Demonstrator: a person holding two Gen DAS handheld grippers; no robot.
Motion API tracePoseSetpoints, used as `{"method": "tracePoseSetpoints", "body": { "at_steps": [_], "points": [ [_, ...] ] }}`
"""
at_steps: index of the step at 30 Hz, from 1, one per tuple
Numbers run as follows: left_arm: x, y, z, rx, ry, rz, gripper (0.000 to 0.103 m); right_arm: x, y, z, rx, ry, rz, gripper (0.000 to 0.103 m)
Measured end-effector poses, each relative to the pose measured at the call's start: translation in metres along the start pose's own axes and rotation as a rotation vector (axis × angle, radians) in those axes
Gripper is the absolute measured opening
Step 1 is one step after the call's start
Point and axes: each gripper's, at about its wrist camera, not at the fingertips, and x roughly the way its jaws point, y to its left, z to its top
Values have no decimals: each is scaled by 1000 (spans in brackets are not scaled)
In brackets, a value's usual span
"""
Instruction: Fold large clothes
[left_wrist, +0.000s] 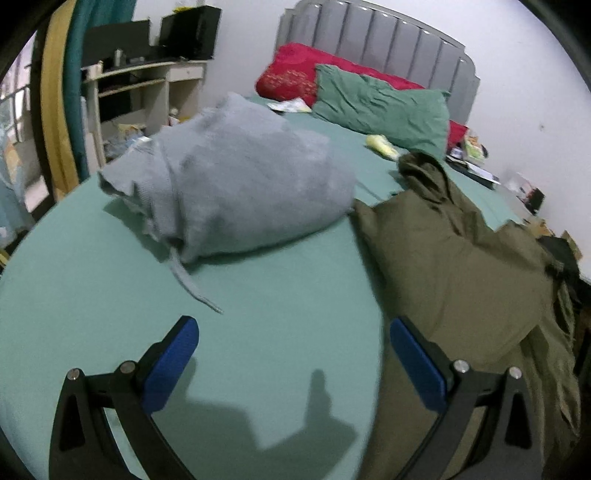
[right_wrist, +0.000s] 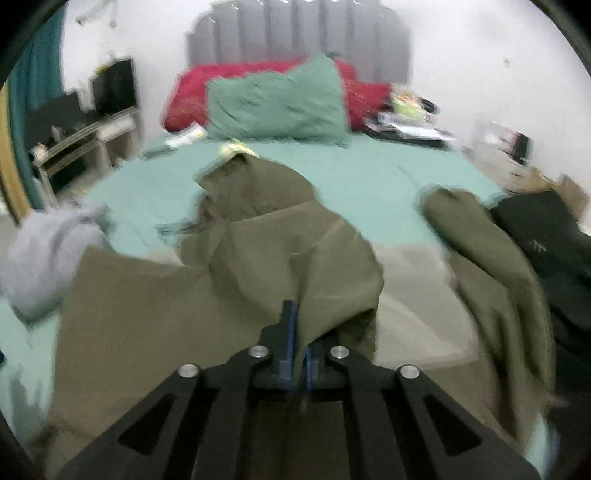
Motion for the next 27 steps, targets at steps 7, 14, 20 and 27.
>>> {"method": "tracePoseSetpoints", "body": {
  "at_steps": [7,14,20,27],
  "points": [
    [5,-34,-17,92,24,-14,103,-23,-60,-53,-29,78,39,59],
    [9,-29,-20,75,19,-30,103,-27,-146,9,-56,-95,-167,84],
    [20,-17,-21,55,49,-22,103,54,-199,43,-44,-13,-257,75],
    [32,-19,-30,94,99,-5,103,67,-209,33,-23,-2,-212,2]
  ]
}}
